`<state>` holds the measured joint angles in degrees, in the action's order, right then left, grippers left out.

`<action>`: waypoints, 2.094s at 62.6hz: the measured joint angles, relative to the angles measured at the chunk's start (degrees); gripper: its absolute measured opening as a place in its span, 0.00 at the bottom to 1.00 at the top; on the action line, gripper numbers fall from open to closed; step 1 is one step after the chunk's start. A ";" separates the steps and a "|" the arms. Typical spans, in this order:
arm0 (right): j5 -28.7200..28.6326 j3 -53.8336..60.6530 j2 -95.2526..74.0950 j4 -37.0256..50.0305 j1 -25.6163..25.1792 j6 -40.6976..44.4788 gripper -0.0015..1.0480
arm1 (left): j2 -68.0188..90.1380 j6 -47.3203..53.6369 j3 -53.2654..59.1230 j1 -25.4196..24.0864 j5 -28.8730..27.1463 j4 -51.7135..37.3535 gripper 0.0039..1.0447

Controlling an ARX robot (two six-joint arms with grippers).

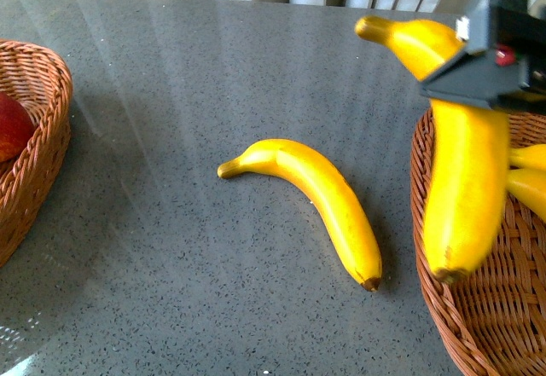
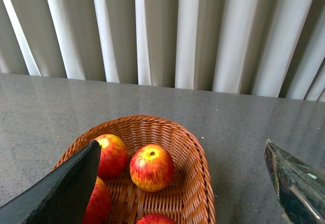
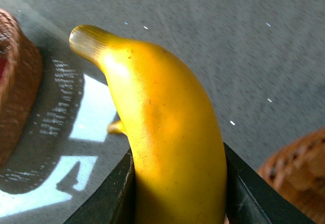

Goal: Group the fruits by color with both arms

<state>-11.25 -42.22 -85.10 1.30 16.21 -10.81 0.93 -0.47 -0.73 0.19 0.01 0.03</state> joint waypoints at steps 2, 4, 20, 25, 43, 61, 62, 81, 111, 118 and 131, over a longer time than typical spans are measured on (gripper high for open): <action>0.00 1.81 1.40 -0.39 -1.36 1.16 0.35 | 0.00 0.02 0.00 0.00 -0.02 0.00 0.91; 0.09 2.99 2.27 -0.61 -2.34 2.03 0.35 | 0.00 0.02 0.00 0.00 -0.02 0.00 0.91; 1.25 7.93 3.37 -1.31 -10.36 6.67 0.35 | 0.00 0.00 0.00 0.00 -0.02 0.00 0.91; 1.49 8.46 2.97 -1.01 -11.61 7.96 0.35 | 0.00 0.02 0.00 0.00 -0.02 -0.02 0.91; 3.98 8.87 2.58 -0.31 -11.67 11.17 0.64 | 0.00 0.02 0.00 0.00 -0.02 0.00 0.91; 5.57 8.15 6.32 -3.82 -7.10 11.67 0.91 | 0.00 0.02 0.00 0.00 -0.02 0.00 0.91; 5.75 7.85 6.60 -4.20 -6.38 11.67 0.91 | 0.00 0.02 0.00 0.00 -0.02 0.00 0.91; 12.94 -2.54 1.55 -8.44 6.38 15.21 0.91 | 0.00 0.00 0.00 0.00 -0.02 0.00 0.91; 14.67 -17.75 -18.99 -13.11 13.90 16.26 0.91 | 0.00 0.00 0.00 0.00 -0.02 0.00 0.91; 14.40 -20.13 -22.27 -13.88 14.05 16.76 0.91 | 0.00 0.02 0.00 0.00 -0.02 0.00 0.91; 14.21 -24.74 -27.10 -15.50 15.02 18.80 0.91 | 0.00 0.02 0.00 0.00 -0.02 0.00 0.91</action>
<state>2.96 -66.96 -112.20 -14.20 31.22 7.99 0.93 -0.45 -0.73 0.19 -0.01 0.03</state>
